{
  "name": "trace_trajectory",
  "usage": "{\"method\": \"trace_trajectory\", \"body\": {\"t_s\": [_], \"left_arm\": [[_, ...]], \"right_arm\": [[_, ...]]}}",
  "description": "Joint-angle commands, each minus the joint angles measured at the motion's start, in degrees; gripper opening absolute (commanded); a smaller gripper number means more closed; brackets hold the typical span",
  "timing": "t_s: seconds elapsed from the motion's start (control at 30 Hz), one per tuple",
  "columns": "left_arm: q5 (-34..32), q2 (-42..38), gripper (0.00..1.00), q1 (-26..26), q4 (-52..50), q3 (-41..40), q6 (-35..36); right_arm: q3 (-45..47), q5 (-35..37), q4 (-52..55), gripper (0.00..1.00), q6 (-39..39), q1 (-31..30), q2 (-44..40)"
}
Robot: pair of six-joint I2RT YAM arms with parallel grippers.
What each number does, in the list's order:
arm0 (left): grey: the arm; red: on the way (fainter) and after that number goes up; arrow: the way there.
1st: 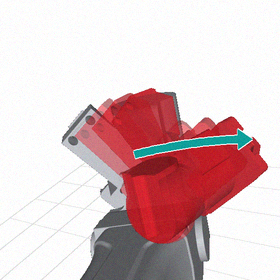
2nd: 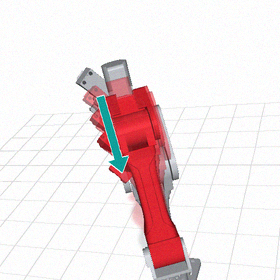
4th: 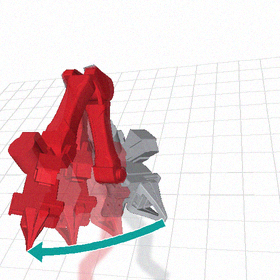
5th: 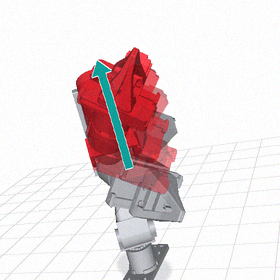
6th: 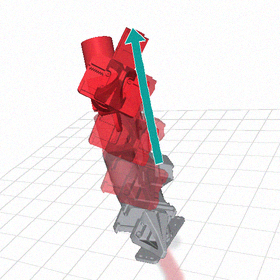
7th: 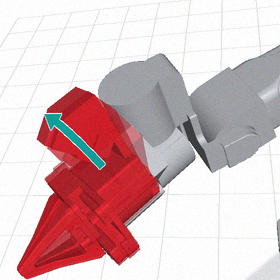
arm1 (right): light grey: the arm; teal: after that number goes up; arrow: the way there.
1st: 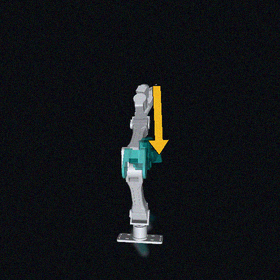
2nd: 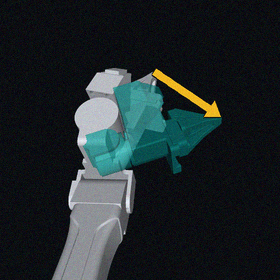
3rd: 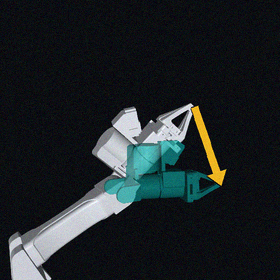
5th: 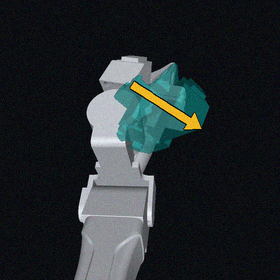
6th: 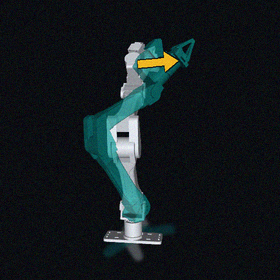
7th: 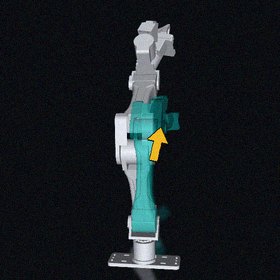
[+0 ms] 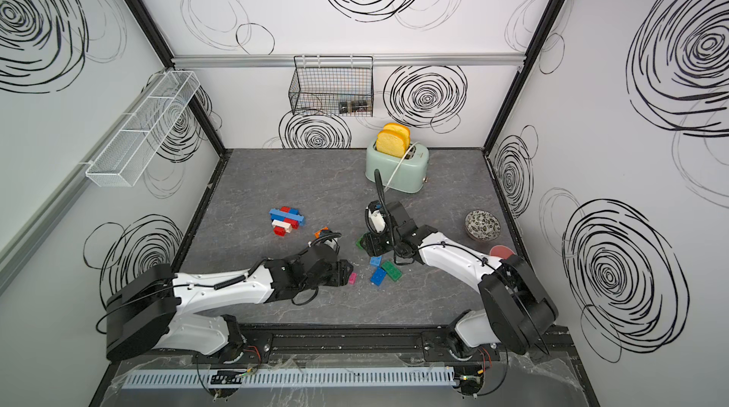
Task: Assemble a heart with lego
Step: Place the lego brick at the center of the board.
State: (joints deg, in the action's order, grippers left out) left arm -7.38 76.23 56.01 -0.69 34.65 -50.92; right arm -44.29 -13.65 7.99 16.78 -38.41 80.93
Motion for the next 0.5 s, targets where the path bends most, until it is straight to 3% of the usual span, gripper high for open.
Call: {"method": "trace_trajectory", "body": {"t_s": [0.0,0.3,0.47], "left_arm": [[1.55,-3.55,0.69,-1.95,2.35,-3.65,-0.13],[6.58,-12.97,0.69,-9.3,5.09,-10.97,2.64],[8.69,-15.26,0.69,-11.6,6.76,-13.62,3.02]], "right_arm": [[0.17,-1.15,-2.26,0.61,4.41,-1.45,2.29],[2.49,-1.85,-8.02,0.64,11.3,-4.82,7.04],[2.68,-1.56,-9.33,0.66,13.19,-3.6,10.74]]}}
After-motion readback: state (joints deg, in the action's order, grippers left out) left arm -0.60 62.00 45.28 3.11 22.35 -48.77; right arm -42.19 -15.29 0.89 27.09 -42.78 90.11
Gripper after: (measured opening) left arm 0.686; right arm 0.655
